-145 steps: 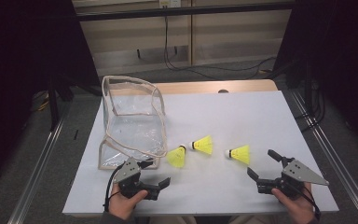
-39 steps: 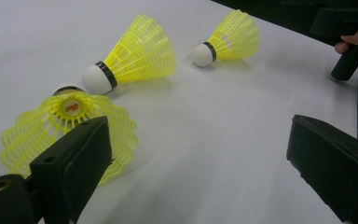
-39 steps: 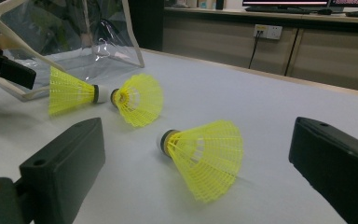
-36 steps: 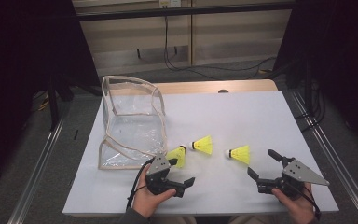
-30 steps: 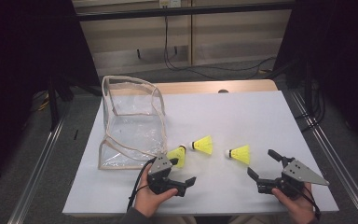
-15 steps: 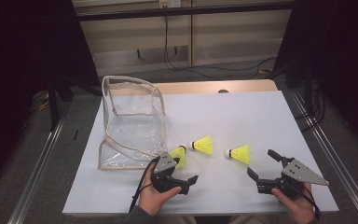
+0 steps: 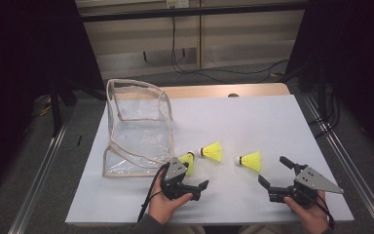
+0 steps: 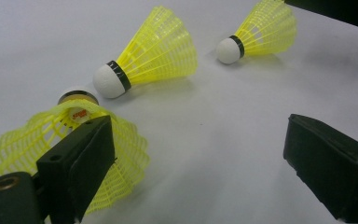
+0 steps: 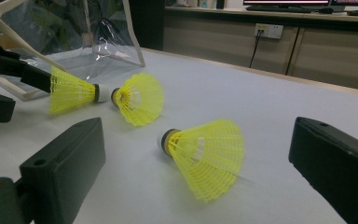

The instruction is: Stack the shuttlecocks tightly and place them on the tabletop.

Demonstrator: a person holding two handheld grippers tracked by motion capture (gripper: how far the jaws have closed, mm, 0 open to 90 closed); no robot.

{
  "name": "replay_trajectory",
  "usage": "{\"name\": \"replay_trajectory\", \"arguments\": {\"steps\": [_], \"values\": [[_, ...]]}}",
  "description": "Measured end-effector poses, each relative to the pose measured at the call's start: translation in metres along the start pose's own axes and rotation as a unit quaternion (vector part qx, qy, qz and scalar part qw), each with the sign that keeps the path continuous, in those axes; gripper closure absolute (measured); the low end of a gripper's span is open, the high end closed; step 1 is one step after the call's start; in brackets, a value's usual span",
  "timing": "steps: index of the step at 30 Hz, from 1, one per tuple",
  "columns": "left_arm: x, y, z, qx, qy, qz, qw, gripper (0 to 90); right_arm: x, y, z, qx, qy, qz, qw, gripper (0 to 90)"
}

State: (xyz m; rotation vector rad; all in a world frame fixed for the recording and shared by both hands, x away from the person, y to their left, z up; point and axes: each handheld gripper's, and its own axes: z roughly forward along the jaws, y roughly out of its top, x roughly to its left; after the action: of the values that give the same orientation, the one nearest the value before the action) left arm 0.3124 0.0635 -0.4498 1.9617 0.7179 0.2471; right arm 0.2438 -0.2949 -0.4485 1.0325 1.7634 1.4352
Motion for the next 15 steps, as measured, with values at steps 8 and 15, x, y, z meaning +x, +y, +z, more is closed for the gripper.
{"name": "replay_trajectory", "arguments": {"steps": [8,15], "values": [[-0.0018,0.0009,0.0056,0.010,0.027,0.005,0.9996,11.2,0.0000,0.0001,-0.0003,0.001,0.001,-0.002,1.0000,3.1],[-0.0029,0.0016,0.0086,0.009,0.047,0.009,0.9988,14.0,0.0002,0.0003,-0.0004,0.002,0.002,-0.005,1.0000,3.2]]}}
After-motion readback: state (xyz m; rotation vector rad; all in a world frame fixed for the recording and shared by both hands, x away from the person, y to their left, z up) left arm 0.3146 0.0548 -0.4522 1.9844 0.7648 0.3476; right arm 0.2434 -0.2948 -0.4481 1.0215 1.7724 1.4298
